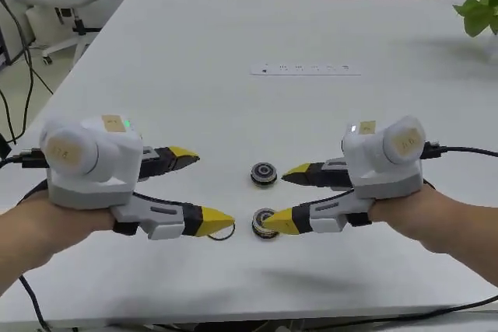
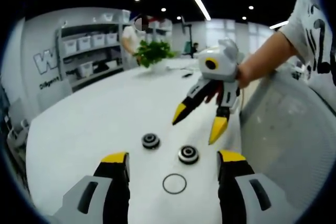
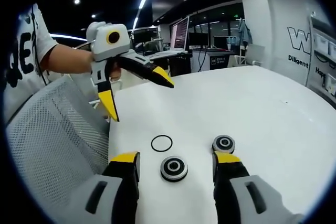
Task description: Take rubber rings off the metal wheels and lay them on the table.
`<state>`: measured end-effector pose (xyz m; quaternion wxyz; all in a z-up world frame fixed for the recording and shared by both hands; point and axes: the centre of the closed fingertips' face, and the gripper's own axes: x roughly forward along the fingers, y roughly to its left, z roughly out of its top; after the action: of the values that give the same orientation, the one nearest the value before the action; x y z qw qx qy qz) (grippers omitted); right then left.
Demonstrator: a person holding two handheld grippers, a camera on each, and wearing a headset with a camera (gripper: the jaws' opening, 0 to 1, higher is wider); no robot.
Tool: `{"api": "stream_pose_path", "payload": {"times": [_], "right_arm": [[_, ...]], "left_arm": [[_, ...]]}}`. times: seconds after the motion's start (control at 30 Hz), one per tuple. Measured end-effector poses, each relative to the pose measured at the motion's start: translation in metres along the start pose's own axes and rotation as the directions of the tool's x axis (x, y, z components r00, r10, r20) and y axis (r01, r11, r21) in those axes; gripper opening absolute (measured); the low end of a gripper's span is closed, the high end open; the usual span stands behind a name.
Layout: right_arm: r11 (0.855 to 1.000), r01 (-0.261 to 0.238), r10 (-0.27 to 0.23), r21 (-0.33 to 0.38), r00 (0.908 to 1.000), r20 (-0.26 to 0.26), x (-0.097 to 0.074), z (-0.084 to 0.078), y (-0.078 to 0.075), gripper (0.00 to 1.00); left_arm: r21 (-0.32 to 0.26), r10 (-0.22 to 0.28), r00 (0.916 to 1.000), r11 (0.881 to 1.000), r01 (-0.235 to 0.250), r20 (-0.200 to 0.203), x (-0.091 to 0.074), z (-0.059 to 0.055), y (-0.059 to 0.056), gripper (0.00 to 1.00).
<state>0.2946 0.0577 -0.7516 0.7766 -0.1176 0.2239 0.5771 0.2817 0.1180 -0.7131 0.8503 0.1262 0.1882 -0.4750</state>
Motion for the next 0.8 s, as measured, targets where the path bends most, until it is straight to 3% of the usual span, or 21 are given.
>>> {"api": "stream_pose_path", "payload": {"times": [0.5,0.8], "right_arm": [[1.000,0.009,-0.010,-0.017,0.9991,-0.042,-0.018,-0.018,-0.013,0.49],[1.000,-0.011,0.011,-0.009,0.9980,-0.062,-0.009,-0.030,-0.015,0.46]], "left_arm": [[0.012,-0.038,0.9992,0.999,0.039,-0.011,0.024,0.004,-0.002,0.68],[0.008,-0.055,0.9978,0.998,0.056,-0.037,0.035,-0.005,-0.002,0.66]]}}
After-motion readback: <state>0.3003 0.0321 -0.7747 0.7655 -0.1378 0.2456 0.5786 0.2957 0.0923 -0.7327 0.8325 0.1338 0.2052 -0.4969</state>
